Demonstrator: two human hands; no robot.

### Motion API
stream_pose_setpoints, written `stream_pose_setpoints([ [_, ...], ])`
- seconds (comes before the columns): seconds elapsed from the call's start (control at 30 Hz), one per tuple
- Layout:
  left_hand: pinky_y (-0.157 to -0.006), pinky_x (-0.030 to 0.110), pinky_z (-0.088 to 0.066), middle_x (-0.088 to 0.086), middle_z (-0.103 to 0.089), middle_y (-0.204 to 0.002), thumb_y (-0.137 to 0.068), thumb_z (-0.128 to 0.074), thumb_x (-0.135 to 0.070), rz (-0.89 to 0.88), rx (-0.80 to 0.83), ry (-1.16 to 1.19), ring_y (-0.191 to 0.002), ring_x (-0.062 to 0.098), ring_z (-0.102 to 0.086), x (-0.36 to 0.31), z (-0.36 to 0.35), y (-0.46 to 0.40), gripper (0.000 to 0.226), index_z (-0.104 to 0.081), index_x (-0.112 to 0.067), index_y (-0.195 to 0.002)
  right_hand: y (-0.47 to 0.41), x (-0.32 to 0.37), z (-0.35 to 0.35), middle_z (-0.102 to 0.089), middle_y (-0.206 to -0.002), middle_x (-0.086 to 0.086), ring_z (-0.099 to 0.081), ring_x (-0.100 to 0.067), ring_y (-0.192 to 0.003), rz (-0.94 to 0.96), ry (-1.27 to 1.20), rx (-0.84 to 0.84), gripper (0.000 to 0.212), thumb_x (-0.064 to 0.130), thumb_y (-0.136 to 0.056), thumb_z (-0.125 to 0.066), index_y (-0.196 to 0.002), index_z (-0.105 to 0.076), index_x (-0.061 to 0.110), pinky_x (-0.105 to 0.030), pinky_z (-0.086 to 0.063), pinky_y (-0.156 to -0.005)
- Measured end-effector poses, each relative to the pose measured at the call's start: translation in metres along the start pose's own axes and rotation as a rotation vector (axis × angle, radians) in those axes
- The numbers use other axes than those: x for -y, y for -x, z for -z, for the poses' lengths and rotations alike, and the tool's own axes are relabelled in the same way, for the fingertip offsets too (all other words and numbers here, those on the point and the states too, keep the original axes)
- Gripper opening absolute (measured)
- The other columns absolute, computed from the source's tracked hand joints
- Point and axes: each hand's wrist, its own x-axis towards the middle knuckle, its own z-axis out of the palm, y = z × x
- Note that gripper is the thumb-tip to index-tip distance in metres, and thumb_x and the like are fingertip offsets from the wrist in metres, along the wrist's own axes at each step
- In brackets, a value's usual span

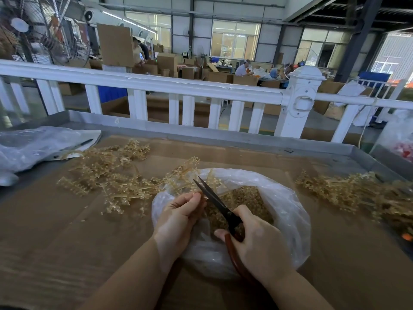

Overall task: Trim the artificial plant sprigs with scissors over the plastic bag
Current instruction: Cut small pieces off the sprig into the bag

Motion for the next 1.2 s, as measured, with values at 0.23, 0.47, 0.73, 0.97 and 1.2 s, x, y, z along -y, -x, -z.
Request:
stream_pose_setpoints([
  [0.23,-0.061,0.019,-0.055,0.006,-0.067,-0.076,-0.086,-0.055,0.005,-0.005,0.004,0.002,-0.066,0.013,-0.064,-0.001,0.0,-0.001,0.015,-0.065,-0.005,-0.084,0.0,0.001,0.002,-0.056,-0.069,0.014,-0.056,-0.004,-0.063,0.0,-0.011,-0.016,0.041,0.073,-0.076,-0.044,-0.088,-0.046,0.033,-0.016,-0.045,-0.056],
  [0.47,-0.066,0.022,-0.057,0.01,-0.063,-0.073,-0.076,-0.059,0.003,0.015,0.052,-0.023,-0.067,0.017,-0.064,-0.005,-0.002,0.004,0.01,-0.061,-0.007,-0.077,-0.002,0.003,0.005,-0.053,-0.066,0.015,-0.053,0.0,-0.06,-0.019,-0.001,-0.003,0.04,0.074,-0.076,-0.04,-0.087,-0.043,0.036,-0.009,-0.037,-0.051],
  [0.73,-0.072,0.027,-0.056,0.01,-0.066,-0.076,-0.082,-0.052,0.014,0.017,0.128,-0.197,-0.073,0.019,-0.066,-0.008,-0.003,0.012,0.02,-0.062,-0.003,-0.086,-0.005,0.004,0.005,-0.055,-0.074,0.015,-0.055,-0.001,-0.068,-0.038,0.023,0.071,0.036,0.071,-0.08,-0.045,-0.091,-0.041,0.036,-0.01,-0.037,-0.054],
  [0.97,-0.061,0.022,-0.057,0.008,-0.062,-0.066,-0.085,-0.051,0.01,0.033,0.026,-0.052,-0.06,0.016,-0.065,-0.007,-0.005,0.008,0.024,-0.059,-0.007,-0.07,-0.006,0.007,0.009,-0.054,-0.069,0.017,-0.053,0.002,-0.065,-0.091,-0.03,0.04,0.033,0.067,-0.08,-0.049,-0.09,-0.043,0.036,-0.009,-0.039,-0.055],
  [1.2,-0.077,0.031,-0.049,0.009,-0.063,-0.067,-0.089,-0.05,0.007,0.04,-0.027,-0.047,-0.061,0.016,-0.066,-0.006,-0.005,0.004,0.019,-0.056,-0.008,-0.079,-0.003,0.013,0.008,-0.056,-0.076,0.014,-0.055,-0.002,-0.069,-0.046,0.045,0.041,0.037,0.072,-0.079,-0.038,-0.092,-0.04,0.037,-0.011,-0.039,-0.057],
])
